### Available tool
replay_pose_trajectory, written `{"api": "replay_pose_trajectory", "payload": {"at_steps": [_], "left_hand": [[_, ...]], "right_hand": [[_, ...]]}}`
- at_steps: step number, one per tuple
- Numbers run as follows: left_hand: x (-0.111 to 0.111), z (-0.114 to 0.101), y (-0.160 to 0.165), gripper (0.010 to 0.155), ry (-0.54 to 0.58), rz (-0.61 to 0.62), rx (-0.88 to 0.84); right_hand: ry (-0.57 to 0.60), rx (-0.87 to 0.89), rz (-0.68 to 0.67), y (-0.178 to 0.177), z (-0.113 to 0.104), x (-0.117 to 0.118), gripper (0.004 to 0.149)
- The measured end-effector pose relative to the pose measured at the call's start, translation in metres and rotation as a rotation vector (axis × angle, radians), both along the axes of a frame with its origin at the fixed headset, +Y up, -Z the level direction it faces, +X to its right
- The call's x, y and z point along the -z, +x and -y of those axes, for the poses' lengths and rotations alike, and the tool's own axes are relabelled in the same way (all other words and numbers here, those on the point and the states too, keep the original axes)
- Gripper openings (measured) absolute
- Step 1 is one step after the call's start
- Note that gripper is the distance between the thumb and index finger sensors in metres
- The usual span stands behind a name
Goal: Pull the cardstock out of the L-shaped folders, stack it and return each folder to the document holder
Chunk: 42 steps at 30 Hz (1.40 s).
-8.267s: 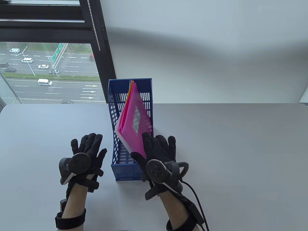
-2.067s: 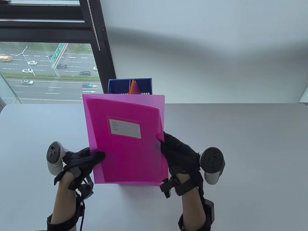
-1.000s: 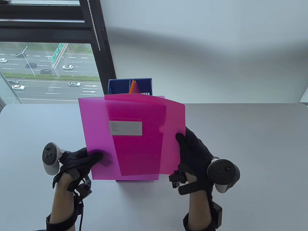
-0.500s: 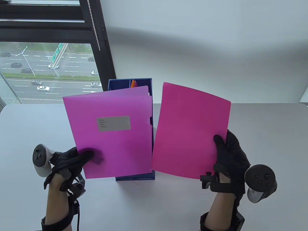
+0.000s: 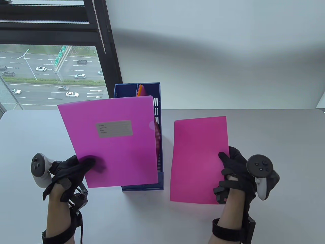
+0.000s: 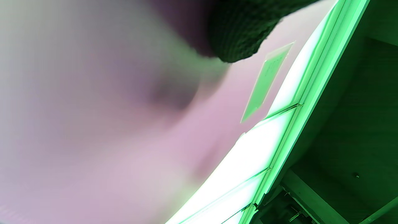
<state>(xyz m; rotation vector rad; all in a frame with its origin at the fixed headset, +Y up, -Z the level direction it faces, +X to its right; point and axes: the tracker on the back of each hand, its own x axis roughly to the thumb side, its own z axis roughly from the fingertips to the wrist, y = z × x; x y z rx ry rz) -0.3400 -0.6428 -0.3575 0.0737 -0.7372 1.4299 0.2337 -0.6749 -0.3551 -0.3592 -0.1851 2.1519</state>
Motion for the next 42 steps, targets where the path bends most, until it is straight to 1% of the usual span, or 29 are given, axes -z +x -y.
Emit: {"api": "replay_pose_trajectory", "payload": {"at_steps": [3, 8, 11, 12, 15, 16, 17, 18, 19, 20, 21, 22, 23, 24, 25, 26, 28, 30, 32, 34, 35, 38, 40, 42], "left_hand": [[0.0, 0.0, 0.001, 0.042, -0.005, 0.0, -0.001], [0.0, 0.0, 0.001, 0.042, -0.008, -0.002, 0.002], [0.0, 0.0, 0.001, 0.042, -0.007, -0.001, -0.003], [0.0, 0.0, 0.001, 0.042, -0.008, 0.0, -0.005], [0.0, 0.0, 0.001, 0.042, -0.01, 0.001, -0.006], [0.0, 0.0, 0.002, 0.042, -0.01, 0.001, -0.006], [0.0, 0.0, 0.002, 0.042, -0.011, 0.003, -0.005], [0.0, 0.0, 0.002, 0.042, -0.011, 0.003, -0.005], [0.0, 0.0, 0.002, 0.042, -0.012, 0.004, -0.004], [0.0, 0.0, 0.002, 0.042, -0.012, 0.005, -0.004], [0.0, 0.0, 0.002, 0.042, -0.012, 0.005, -0.003], [0.0, 0.0, 0.002, 0.042, -0.013, 0.006, -0.003], [0.0, 0.0, 0.002, 0.042, -0.013, 0.005, -0.002], [0.0, 0.0, 0.002, 0.042, -0.013, 0.005, -0.002], [0.0, 0.0, 0.002, 0.042, -0.012, 0.005, -0.002], [0.0, 0.0, 0.002, 0.042, -0.012, 0.006, -0.002], [0.0, 0.0, 0.002, 0.042, -0.012, 0.006, -0.002], [0.001, 0.0, 0.003, 0.042, -0.012, 0.009, 0.001], [0.001, 0.0, 0.004, 0.042, -0.011, 0.011, 0.005], [0.001, 0.0, 0.006, 0.042, -0.01, 0.014, 0.009], [0.001, -0.001, 0.007, 0.042, -0.009, 0.015, 0.011], [0.001, -0.001, 0.009, 0.042, -0.007, 0.018, 0.017], [0.001, -0.002, 0.011, 0.042, -0.006, 0.021, 0.021], [0.001, -0.002, 0.012, 0.042, -0.006, 0.022, 0.023]], "right_hand": [[-0.089, -0.033, -0.004, -0.007, 0.016, 0.011, 0.042], [-0.173, -0.056, -0.008, -0.016, 0.034, 0.021, 0.043], [-0.234, -0.17, 0.022, -0.025, 0.043, 0.027, 0.05], [-0.261, -0.238, 0.038, -0.031, 0.047, 0.029, 0.054], [-0.324, -0.34, 0.052, -0.047, 0.055, 0.033, 0.07], [-0.345, -0.398, 0.052, -0.051, 0.055, 0.035, 0.074], [-0.392, -0.457, 0.058, -0.057, 0.058, 0.036, 0.079], [-0.414, -0.465, 0.06, -0.06, 0.059, 0.037, 0.084], [-0.465, -0.484, 0.064, -0.065, 0.063, 0.038, 0.089], [-0.542, -0.513, 0.071, -0.071, 0.068, 0.039, 0.094], [-0.562, -0.531, 0.075, -0.072, 0.07, 0.04, 0.097], [-0.594, -0.593, 0.077, -0.076, 0.076, 0.041, 0.099], [-0.623, -0.614, 0.064, -0.078, 0.08, 0.042, 0.1], [-0.654, -0.614, 0.057, -0.077, 0.082, 0.043, 0.097], [-0.635, -0.572, 0.055, -0.077, 0.082, 0.042, 0.096], [-0.626, -0.576, 0.059, -0.077, 0.081, 0.042, 0.096], [-0.649, -0.584, 0.039, -0.075, 0.081, 0.042, 0.095], [-0.605, -0.544, 0.038, -0.074, 0.078, 0.041, 0.094], [-0.526, -0.5, 0.049, -0.074, 0.065, 0.039, 0.092], [-0.43, -0.467, 0.033, -0.077, 0.044, 0.036, 0.091], [-0.365, -0.444, 0.017, -0.08, 0.03, 0.033, 0.09], [-0.194, -0.381, -0.032, -0.088, -0.002, 0.023, 0.088], [-0.068, -0.329, -0.07, -0.096, -0.025, 0.014, 0.084], [0.07, -0.277, -0.113, -0.103, -0.043, 0.004, 0.078]]}}
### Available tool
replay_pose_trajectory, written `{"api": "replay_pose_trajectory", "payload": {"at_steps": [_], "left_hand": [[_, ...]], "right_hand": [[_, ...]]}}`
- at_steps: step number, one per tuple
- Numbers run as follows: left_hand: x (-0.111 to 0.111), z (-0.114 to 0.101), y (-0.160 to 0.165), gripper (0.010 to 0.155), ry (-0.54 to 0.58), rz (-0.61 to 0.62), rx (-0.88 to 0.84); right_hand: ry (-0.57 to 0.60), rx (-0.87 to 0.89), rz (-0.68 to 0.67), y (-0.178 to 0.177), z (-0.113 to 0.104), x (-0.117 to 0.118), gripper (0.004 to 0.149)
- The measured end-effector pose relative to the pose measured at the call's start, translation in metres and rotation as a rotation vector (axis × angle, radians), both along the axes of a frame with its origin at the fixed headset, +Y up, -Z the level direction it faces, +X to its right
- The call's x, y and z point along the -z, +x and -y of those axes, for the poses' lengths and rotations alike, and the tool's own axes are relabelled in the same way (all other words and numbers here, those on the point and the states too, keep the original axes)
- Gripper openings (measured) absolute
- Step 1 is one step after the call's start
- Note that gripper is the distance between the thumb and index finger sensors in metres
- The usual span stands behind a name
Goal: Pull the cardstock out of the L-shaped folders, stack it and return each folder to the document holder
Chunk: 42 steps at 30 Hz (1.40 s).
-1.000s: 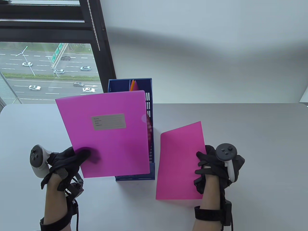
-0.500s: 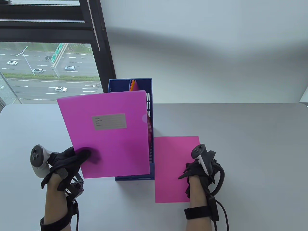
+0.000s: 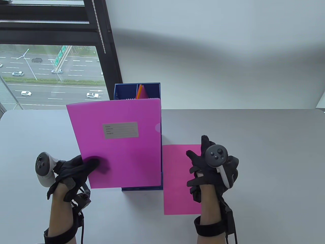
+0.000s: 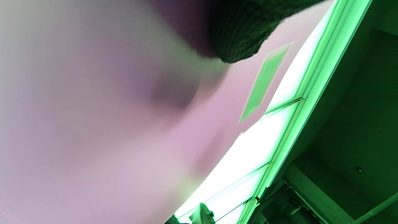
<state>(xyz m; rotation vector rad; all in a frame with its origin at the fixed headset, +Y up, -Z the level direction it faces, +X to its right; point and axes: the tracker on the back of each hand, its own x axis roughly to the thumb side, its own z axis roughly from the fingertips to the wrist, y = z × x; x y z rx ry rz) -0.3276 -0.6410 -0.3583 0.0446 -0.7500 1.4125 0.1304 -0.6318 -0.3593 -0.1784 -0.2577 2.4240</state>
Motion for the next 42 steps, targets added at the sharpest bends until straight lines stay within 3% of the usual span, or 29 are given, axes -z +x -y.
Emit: {"api": "replay_pose_trajectory", "payload": {"at_steps": [3, 7, 10, 13, 15, 20, 24, 28, 33, 37, 42], "left_hand": [[0.0, 0.0, 0.002, 0.042, 0.003, -0.001, 0.001], [0.0, -0.001, 0.01, 0.042, 0.01, -0.002, -0.01], [-0.001, -0.003, 0.017, 0.042, 0.019, 0.011, -0.004], [-0.003, -0.006, 0.027, 0.043, 0.046, -0.023, -0.002], [-0.007, -0.009, 0.033, 0.043, 0.057, -0.049, -0.009], [-0.02, -0.022, 0.035, 0.06, 0.21, -0.299, 0.121], [-0.029, -0.032, 0.033, 0.057, 0.272, -0.36, 0.137], [-0.041, -0.046, 0.032, 0.052, 0.379, -0.463, 0.292], [-0.052, -0.059, 0.039, 0.041, 0.45, -0.459, 0.377], [-0.056, -0.065, 0.047, 0.039, 0.439, -0.386, 0.436], [-0.059, -0.069, 0.048, 0.04, 0.441, -0.351, 0.347]], "right_hand": [[0.263, 0.063, -0.106, -0.016, -0.023, -0.015, 0.058], [0.459, 0.147, -0.222, -0.036, -0.038, -0.031, 0.048], [0.457, 0.304, -0.34, -0.046, -0.04, -0.033, 0.051], [0.354, 0.531, -0.493, -0.054, -0.037, -0.029, 0.05], [0.374, 0.603, -0.461, -0.054, -0.035, -0.029, 0.043], [0.438, 0.564, -0.41, -0.049, -0.036, -0.031, 0.039], [0.453, 0.573, -0.41, -0.046, -0.037, -0.032, 0.038], [0.467, 0.57, -0.42, -0.042, -0.04, -0.034, 0.038], [0.483, 0.575, -0.421, -0.037, -0.042, -0.035, 0.038], [0.51, 0.559, -0.404, -0.034, -0.045, -0.038, 0.038], [0.536, 0.564, -0.382, -0.03, -0.047, -0.041, 0.043]]}}
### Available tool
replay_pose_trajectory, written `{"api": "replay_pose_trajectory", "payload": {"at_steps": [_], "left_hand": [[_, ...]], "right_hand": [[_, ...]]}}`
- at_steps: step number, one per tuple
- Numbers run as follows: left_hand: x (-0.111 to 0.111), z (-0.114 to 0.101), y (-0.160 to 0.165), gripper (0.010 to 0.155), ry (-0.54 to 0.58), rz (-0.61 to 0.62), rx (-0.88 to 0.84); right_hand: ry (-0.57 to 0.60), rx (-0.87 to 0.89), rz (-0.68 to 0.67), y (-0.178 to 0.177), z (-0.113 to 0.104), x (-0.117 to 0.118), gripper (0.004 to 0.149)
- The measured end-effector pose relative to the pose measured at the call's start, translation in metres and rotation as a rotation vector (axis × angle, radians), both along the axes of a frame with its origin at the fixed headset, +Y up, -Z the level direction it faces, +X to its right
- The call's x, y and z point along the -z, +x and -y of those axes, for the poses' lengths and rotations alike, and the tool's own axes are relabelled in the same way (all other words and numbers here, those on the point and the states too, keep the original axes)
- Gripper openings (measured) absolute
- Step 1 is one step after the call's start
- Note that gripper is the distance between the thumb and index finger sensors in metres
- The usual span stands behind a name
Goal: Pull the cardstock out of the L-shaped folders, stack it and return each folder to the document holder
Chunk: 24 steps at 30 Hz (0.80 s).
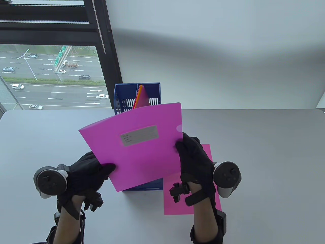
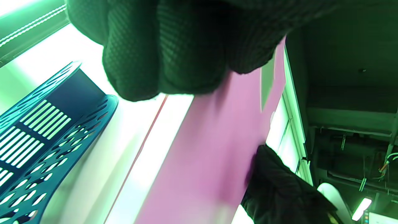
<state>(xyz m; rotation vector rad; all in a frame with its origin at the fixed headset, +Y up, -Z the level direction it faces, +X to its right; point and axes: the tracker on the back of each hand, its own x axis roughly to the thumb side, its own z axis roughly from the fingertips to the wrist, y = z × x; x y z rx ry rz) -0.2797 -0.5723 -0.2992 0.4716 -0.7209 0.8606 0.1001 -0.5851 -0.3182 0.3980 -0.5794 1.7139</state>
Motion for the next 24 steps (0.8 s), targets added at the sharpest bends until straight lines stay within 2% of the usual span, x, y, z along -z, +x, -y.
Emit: {"api": "replay_pose_trajectory", "payload": {"at_steps": [4, 11, 18, 24], "left_hand": [[-0.006, -0.005, -0.005, 0.041, 0.032, -0.008, -0.043], [-0.02, -0.014, -0.028, 0.041, 0.115, -0.121, -0.187], [-0.036, -0.015, -0.046, 0.042, 0.225, -0.231, -0.424], [-0.051, -0.018, -0.052, 0.043, 0.312, -0.426, -0.447]], "right_hand": [[0.015, 0.042, 0.048, 0.009, -0.001, -0.004, 0.049], [0.014, 0.102, 0.049, 0.019, 0.001, -0.004, 0.047], [0.006, 0.099, 0.043, 0.018, 0.001, -0.004, 0.045], [0.002, 0.104, 0.045, 0.017, 0.002, -0.004, 0.044]]}}
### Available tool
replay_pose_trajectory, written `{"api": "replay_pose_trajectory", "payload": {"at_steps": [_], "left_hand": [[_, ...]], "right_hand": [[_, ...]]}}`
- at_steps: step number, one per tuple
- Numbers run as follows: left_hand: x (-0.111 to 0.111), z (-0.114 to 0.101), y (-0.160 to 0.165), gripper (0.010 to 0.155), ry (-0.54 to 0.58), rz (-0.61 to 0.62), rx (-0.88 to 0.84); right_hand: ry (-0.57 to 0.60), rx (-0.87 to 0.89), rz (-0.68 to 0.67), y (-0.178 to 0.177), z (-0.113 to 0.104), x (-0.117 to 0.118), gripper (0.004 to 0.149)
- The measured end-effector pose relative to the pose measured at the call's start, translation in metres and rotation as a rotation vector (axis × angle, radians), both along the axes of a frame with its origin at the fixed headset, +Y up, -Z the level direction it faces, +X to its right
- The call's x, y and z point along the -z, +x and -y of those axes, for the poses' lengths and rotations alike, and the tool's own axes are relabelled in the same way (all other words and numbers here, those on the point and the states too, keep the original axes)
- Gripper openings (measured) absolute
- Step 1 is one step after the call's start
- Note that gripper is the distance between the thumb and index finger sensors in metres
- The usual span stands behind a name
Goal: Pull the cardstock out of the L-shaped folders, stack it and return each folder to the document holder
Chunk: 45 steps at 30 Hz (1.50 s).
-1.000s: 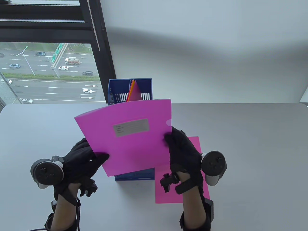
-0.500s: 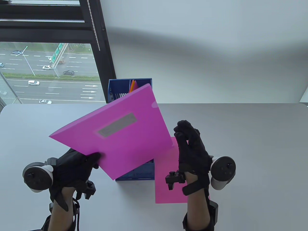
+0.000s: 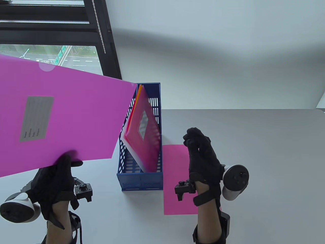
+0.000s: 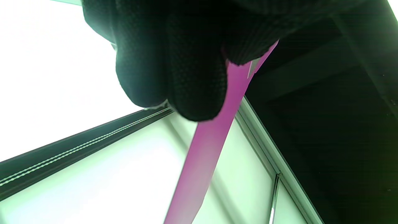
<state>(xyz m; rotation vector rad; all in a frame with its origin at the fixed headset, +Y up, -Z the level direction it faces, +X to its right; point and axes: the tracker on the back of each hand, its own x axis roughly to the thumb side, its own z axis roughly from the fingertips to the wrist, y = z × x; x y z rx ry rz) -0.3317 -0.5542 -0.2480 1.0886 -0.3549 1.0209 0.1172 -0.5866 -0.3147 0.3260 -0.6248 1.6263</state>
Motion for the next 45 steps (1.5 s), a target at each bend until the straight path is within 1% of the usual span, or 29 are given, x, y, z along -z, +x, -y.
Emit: {"api": "replay_pose_trajectory", "payload": {"at_steps": [2, 5, 7, 11, 19, 20, 25, 29, 34, 40, 41, 43, 45], "left_hand": [[0.0, 0.0, 0.0, 0.043, -0.008, -0.045, 0.013], [0.005, 0.003, 0.001, 0.043, -0.07, -0.099, 0.054], [0.014, 0.008, 0.005, 0.043, -0.119, -0.12, 0.093], [0.034, 0.023, 0.014, 0.043, -0.232, -0.128, 0.152], [0.064, 0.054, 0.038, 0.044, -0.376, -0.164, 0.247], [0.069, 0.059, 0.043, 0.043, -0.403, -0.159, 0.263], [0.083, 0.08, 0.06, 0.044, -0.471, -0.151, 0.31], [0.091, 0.091, 0.068, 0.044, -0.572, -0.127, 0.362], [0.099, 0.101, 0.07, 0.045, -0.63, -0.115, 0.401], [0.105, 0.108, 0.069, 0.047, -0.697, -0.076, 0.432], [0.105, 0.108, 0.069, 0.048, -0.693, -0.073, 0.435], [0.106, 0.107, 0.068, 0.053, -0.696, -0.058, 0.453], [0.107, 0.106, 0.066, 0.059, -0.732, -0.05, 0.496]], "right_hand": [[-0.001, 0.002, 0.001, 0.0, 0.0, 0.0, 0.044], [-0.002, 0.005, 0.008, 0.001, 0.0, 0.0, 0.044], [-0.005, 0.011, 0.012, 0.002, 0.001, 0.001, 0.043], [-0.013, 0.021, 0.017, 0.003, 0.003, 0.002, 0.043], [-0.021, 0.015, 0.017, 0.002, 0.004, 0.004, 0.043], [-0.024, 0.015, 0.014, 0.002, 0.005, 0.004, 0.043], [-0.031, 0.003, 0.009, -0.001, 0.006, 0.006, 0.043], [-0.042, -0.019, 0.0, -0.006, 0.007, 0.007, 0.043], [-0.053, -0.035, -0.005, -0.009, 0.009, 0.009, 0.043], [-0.058, -0.043, -0.006, -0.01, 0.009, 0.01, 0.043], [-0.06, -0.046, -0.006, -0.011, 0.009, 0.01, 0.043], [-0.063, -0.053, -0.006, -0.012, 0.01, 0.011, 0.043], [-0.071, -0.068, -0.005, -0.014, 0.011, 0.012, 0.043]]}}
